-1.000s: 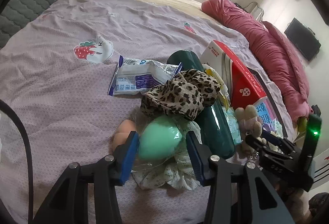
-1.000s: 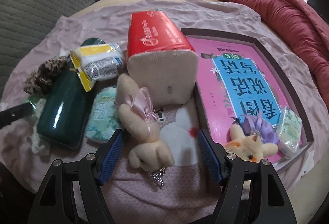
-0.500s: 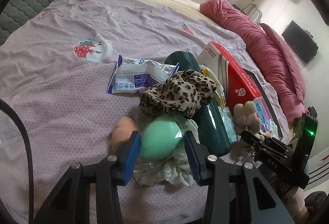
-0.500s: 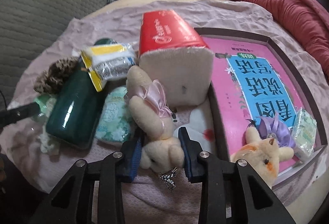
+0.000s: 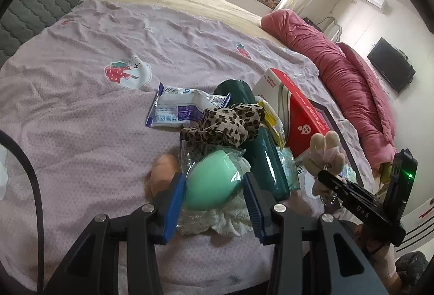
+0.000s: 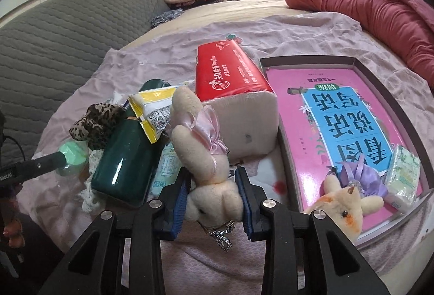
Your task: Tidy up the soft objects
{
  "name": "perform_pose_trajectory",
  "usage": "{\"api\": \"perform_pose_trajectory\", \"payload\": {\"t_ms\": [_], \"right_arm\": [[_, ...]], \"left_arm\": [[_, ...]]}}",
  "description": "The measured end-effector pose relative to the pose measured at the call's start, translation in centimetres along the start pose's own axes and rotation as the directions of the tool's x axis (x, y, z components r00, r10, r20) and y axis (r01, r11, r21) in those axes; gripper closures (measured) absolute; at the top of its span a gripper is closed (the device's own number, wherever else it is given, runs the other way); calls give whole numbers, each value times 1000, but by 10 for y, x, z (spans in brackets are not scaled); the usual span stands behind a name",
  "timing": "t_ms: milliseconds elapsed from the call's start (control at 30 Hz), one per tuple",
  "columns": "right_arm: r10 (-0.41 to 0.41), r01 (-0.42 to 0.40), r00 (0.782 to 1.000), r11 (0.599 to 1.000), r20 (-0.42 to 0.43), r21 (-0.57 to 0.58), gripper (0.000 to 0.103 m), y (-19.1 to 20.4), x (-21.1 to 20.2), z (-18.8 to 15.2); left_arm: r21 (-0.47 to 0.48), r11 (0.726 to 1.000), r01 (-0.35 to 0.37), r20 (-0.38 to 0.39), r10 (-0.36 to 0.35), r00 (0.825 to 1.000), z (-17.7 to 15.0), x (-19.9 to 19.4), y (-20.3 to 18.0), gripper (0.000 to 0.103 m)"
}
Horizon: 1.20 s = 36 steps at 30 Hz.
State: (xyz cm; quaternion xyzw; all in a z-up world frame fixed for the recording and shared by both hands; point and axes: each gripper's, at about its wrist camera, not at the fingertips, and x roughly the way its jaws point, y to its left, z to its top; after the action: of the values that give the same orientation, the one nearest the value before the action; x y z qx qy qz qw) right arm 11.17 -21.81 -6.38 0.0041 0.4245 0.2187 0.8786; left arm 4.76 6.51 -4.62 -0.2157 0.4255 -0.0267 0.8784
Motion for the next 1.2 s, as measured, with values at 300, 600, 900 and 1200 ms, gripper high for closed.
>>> {"api": "perform_pose_trajectory", "payload": {"t_ms": [300, 600, 900, 1200], "right_arm": [[21, -21, 1000, 1000, 6, -21, 68, 5, -3, 0], [50, -48, 998, 998, 35, -46, 68, 10, -11, 0], [79, -77, 995, 997, 68, -30, 68, 6, -21, 3], [102, -101, 991, 995, 88, -16, 68, 2, -26, 5]], "left_arm": [[35, 999, -3, -29, 4, 1000, -12, 1, -15, 59], [58, 998, 0, -9, 1, 1000, -19, -10, -36, 59], [68, 998, -16, 32, 14, 999, -19, -23, -52, 59], [92, 995, -50, 53, 45, 998, -16, -29, -65, 59]]}}
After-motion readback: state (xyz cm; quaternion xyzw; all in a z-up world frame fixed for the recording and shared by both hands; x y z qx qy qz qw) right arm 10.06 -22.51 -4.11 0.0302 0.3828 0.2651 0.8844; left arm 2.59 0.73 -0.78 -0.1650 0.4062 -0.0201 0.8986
